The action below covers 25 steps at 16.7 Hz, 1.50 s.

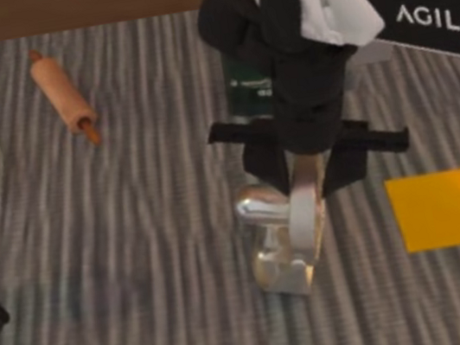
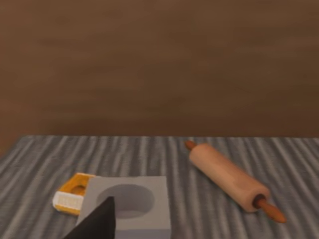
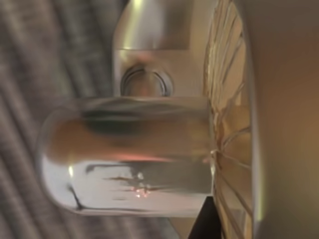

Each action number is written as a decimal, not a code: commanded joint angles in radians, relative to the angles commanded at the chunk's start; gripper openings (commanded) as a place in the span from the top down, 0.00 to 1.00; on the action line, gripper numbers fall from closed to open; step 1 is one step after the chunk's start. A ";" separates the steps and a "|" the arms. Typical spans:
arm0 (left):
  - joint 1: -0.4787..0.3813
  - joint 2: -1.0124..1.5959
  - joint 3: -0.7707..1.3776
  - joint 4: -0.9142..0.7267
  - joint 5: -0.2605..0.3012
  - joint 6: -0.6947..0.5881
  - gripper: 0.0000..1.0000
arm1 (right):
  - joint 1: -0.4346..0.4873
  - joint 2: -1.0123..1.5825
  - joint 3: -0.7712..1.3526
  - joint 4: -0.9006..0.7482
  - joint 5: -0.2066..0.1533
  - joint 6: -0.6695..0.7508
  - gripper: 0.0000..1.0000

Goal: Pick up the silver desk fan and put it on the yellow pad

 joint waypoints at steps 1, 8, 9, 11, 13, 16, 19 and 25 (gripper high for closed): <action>0.000 0.000 0.000 0.000 0.000 0.000 0.00 | 0.000 0.000 0.000 0.000 0.000 0.000 1.00; 0.000 0.000 0.000 0.000 0.000 0.000 0.00 | 0.000 0.004 0.077 -0.072 -0.001 0.004 1.00; 0.000 0.000 0.000 0.000 0.000 0.000 0.00 | 0.002 0.006 0.117 -0.108 -0.001 0.004 1.00; 0.000 0.000 0.000 0.000 0.000 0.000 0.00 | 0.005 0.009 0.183 -0.174 0.000 0.002 1.00; 0.000 0.000 0.000 0.000 0.000 0.000 0.00 | 0.006 0.009 0.211 -0.202 0.000 0.000 1.00; 0.000 0.000 0.000 0.000 0.000 0.000 0.00 | 0.001 0.007 0.209 -0.200 -0.001 0.001 1.00; 0.000 0.000 0.000 0.000 0.000 0.000 0.00 | -0.014 -0.006 0.190 -0.198 -0.001 0.038 1.00; 0.000 0.000 0.000 0.000 0.000 0.000 0.00 | -0.136 -0.119 0.048 -0.169 0.000 0.357 1.00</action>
